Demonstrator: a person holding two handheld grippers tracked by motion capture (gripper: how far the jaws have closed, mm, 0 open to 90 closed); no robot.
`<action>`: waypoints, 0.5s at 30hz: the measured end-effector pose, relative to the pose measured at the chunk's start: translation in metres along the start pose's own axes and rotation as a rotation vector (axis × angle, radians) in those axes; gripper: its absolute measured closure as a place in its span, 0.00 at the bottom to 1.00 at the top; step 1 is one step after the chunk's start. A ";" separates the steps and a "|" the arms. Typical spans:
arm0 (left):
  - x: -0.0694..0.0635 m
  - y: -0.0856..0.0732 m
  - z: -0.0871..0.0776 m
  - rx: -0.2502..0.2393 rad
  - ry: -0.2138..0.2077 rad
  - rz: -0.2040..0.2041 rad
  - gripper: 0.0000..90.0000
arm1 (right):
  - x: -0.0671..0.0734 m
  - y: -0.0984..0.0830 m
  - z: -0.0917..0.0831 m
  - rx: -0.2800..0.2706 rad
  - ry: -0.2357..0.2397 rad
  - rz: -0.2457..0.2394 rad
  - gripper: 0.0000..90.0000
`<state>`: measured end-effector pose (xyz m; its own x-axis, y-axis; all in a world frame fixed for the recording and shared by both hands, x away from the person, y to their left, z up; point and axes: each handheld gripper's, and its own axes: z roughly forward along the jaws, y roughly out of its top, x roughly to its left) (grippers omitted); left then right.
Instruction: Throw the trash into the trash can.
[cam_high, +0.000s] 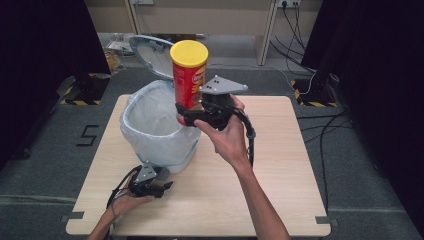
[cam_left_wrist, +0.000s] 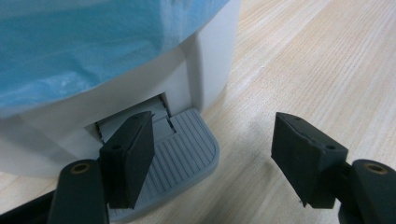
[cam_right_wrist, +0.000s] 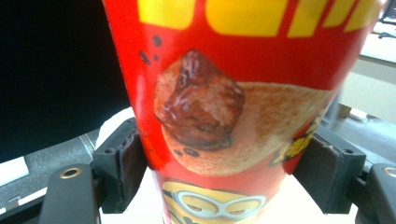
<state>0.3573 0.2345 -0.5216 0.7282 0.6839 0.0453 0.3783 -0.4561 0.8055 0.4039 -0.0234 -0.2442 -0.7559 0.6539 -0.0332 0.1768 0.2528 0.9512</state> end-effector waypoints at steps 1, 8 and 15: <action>0.000 0.000 0.000 -0.002 -0.002 -0.003 0.33 | 0.001 0.001 0.003 0.001 0.002 -0.005 0.27; 0.000 0.000 0.000 -0.001 -0.002 -0.001 0.33 | 0.010 0.009 0.025 0.013 0.031 -0.023 0.27; 0.000 0.000 0.000 0.000 -0.002 0.001 0.33 | 0.015 0.007 0.046 0.039 0.054 -0.019 0.27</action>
<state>0.3575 0.2348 -0.5215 0.7299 0.6821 0.0452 0.3775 -0.4573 0.8052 0.4225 0.0206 -0.2520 -0.7922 0.6094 -0.0333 0.1860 0.2931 0.9378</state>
